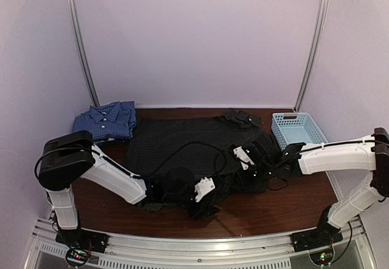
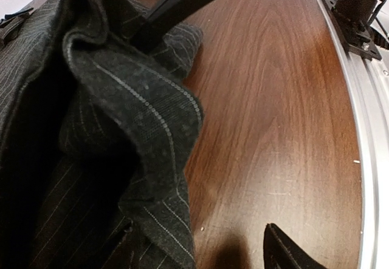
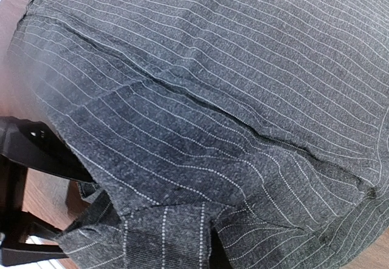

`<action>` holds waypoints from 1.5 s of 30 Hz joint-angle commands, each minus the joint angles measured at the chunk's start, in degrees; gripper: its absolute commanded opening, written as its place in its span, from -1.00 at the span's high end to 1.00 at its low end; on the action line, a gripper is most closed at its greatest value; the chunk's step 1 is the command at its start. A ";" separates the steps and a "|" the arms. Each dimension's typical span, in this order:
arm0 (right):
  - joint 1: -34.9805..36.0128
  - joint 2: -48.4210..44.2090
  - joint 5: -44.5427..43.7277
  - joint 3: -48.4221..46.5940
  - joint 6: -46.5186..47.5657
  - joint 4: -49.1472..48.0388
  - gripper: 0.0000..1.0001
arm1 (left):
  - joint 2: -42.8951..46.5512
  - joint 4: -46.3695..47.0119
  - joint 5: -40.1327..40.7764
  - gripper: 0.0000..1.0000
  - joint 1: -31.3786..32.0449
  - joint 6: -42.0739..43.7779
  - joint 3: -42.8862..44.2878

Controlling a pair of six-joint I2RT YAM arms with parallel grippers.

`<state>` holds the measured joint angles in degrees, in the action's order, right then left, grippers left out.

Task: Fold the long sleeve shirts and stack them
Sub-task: Adjust the sleeve at the center of the board.

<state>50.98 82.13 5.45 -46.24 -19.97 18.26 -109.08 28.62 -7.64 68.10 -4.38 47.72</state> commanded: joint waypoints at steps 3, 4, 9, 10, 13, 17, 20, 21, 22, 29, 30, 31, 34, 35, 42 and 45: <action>-0.27 -0.92 2.03 0.10 -0.75 -1.30 0.99 | -3.46 0.55 10.07 -0.38 0.77 -1.26 2.55; -0.27 -0.93 2.16 0.15 -0.77 -1.38 0.99 | -3.60 0.49 10.80 -0.35 0.78 -1.55 2.57; -0.31 -0.61 2.12 0.39 -0.84 -1.63 1.00 | -3.45 1.78 11.29 -0.20 0.92 -2.51 0.56; -0.35 -0.57 2.08 0.44 -0.86 -1.65 1.00 | -3.29 2.27 11.19 -0.12 0.91 -2.68 0.00; -0.40 -0.43 2.00 0.62 -0.82 -1.82 1.00 | -3.59 3.07 9.81 0.19 0.94 -2.95 -1.10; -0.53 -0.39 1.44 0.56 -0.85 -1.67 1.00 | -3.59 3.76 6.07 0.61 0.98 -3.56 -1.88; -0.69 -0.45 0.97 0.71 -0.95 -1.56 1.00 | -2.52 3.55 1.88 0.95 0.98 -4.42 -2.21; -0.71 -0.52 0.89 0.78 -0.95 -1.54 1.00 | -1.75 3.55 0.50 1.00 0.99 -4.80 -2.46; -0.82 -0.56 0.79 0.84 -0.95 -1.48 1.00 | -0.91 3.40 -0.78 1.00 0.98 -5.32 -2.77; -0.80 -1.42 1.19 2.07 -0.95 -1.52 0.74 | 9.43 -0.93 -12.86 1.00 0.98 -8.21 -4.00; -0.83 -1.77 1.37 2.44 -1.03 -1.50 0.65 | 11.46 -1.81 -14.82 1.00 0.99 -8.58 -3.89; -0.88 -2.25 1.47 2.83 -1.02 -1.37 0.55 | 12.96 -2.58 -16.75 1.00 0.98 -9.06 -3.80; -0.91 -4.10 1.49 3.74 -1.12 -0.35 0.17 | 17.19 -4.61 -21.98 1.00 0.94 -10.20 -3.01; -0.91 -4.85 1.30 3.92 -1.15 0.19 0.08 | 18.41 -5.16 -23.16 1.00 0.98 -10.58 -2.65; -0.97 -12.83 -1.77 4.58 -2.60 5.48 -0.23 | 23.11 -9.69 -22.20 1.00 0.98 -13.29 3.26; -1.30 -15.94 -3.00 4.73 -3.85 7.01 -0.27 | 21.48 -14.54 -18.03 1.00 0.85 -14.73 7.90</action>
<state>50.28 70.11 5.63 -42.30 -21.82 21.93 -86.89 19.11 -28.69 68.95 -16.34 49.54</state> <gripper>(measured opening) 0.624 0.009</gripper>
